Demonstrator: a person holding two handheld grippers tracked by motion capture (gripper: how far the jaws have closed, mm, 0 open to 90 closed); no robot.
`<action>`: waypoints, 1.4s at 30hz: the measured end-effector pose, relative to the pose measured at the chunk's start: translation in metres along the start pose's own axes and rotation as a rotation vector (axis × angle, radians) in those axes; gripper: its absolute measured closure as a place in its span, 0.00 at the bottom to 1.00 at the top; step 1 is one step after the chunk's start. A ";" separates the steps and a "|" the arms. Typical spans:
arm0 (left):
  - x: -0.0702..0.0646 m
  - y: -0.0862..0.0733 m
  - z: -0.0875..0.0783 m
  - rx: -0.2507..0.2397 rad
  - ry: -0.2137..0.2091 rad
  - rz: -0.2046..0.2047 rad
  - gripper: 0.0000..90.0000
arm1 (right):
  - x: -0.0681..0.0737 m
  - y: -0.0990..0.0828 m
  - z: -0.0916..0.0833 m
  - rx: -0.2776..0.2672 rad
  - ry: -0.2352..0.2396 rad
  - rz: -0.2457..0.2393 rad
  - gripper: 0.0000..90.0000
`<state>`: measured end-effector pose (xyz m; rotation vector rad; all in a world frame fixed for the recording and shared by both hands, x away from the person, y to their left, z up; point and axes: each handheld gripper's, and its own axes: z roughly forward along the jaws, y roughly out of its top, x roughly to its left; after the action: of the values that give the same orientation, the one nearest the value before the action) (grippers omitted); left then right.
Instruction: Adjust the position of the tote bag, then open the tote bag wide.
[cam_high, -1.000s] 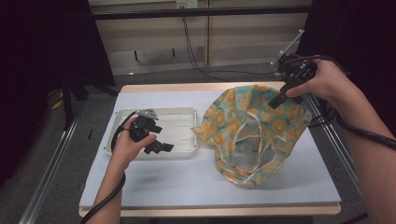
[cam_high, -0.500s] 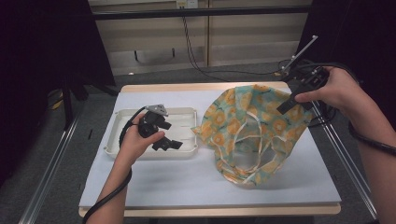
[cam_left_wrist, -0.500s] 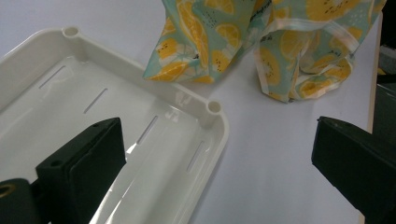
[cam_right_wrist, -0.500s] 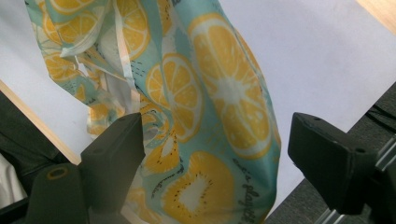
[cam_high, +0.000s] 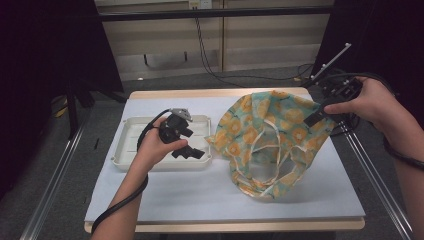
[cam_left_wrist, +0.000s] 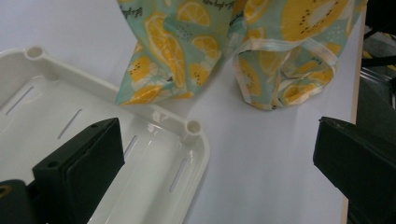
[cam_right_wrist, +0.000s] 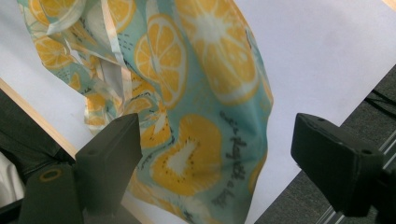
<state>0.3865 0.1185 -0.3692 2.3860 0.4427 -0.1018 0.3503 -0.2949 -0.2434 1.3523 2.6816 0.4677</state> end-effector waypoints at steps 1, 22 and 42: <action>-0.001 0.002 0.001 0.003 -0.001 0.003 0.01 | 0.000 -0.002 0.000 0.000 0.001 0.010 0.18; -0.017 0.048 0.006 0.005 0.014 0.068 0.04 | 0.001 -0.023 -0.005 0.005 -0.005 0.008 0.20; -0.019 0.082 0.008 -0.047 0.002 0.094 0.30 | -0.004 -0.025 -0.005 -0.017 -0.032 -0.024 0.56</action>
<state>0.3969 0.0503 -0.3199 2.3569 0.3294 -0.0454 0.3321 -0.3131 -0.2468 1.3101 2.6590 0.4620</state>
